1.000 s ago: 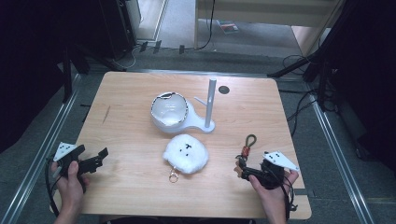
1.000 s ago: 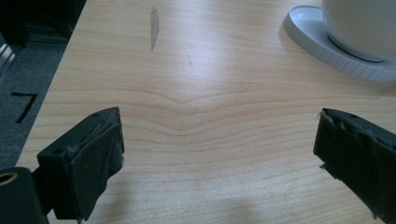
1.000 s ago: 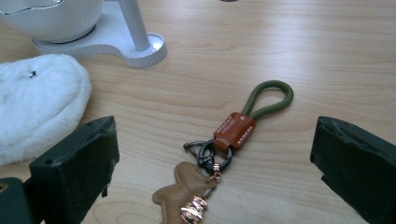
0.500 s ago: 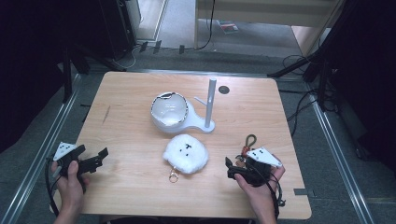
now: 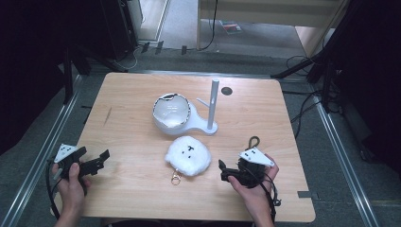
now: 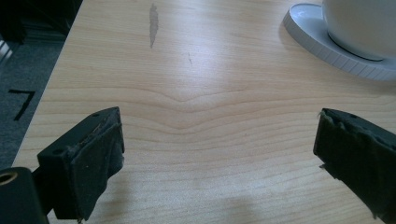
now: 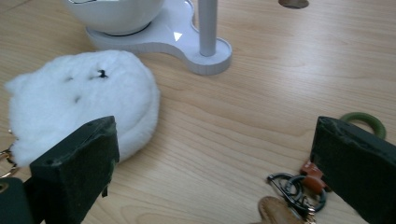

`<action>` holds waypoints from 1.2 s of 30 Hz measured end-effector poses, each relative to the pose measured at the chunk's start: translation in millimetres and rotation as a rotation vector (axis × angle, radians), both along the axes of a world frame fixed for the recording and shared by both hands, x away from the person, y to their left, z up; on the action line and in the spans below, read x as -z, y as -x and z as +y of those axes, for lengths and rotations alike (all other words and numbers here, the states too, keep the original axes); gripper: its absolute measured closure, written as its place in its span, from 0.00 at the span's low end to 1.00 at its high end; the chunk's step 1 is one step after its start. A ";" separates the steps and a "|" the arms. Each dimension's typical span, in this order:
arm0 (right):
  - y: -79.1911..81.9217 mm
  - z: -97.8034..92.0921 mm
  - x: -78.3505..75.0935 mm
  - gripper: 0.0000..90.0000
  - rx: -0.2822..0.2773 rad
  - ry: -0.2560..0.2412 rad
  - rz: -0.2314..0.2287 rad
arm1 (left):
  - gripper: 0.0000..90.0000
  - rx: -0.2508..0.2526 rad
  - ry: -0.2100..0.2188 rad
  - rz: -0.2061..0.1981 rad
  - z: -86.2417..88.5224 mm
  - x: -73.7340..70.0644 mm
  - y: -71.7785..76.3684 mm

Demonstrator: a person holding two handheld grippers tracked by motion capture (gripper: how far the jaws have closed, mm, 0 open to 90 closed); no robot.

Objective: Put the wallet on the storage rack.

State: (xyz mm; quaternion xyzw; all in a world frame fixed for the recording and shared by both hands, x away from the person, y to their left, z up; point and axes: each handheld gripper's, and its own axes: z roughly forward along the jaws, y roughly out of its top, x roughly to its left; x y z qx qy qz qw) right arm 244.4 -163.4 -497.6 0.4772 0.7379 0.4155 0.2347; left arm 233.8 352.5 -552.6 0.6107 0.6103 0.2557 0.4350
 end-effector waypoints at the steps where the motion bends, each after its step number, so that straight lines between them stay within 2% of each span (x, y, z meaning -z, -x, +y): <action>1: -0.3 2.9 -0.1 0.02 -0.005 -0.001 -0.001 | 0.03 0.000 0.000 0.000 0.0 0.0 0.0; 13: -4.8 30.1 0.3 0.02 -0.048 -0.024 0.008 | 0.03 0.003 0.001 0.003 0.4 0.0 -0.2; 36: -7.7 57.6 6.1 0.02 -0.102 -0.014 0.037 | 0.03 0.004 0.004 0.005 0.6 0.1 -0.5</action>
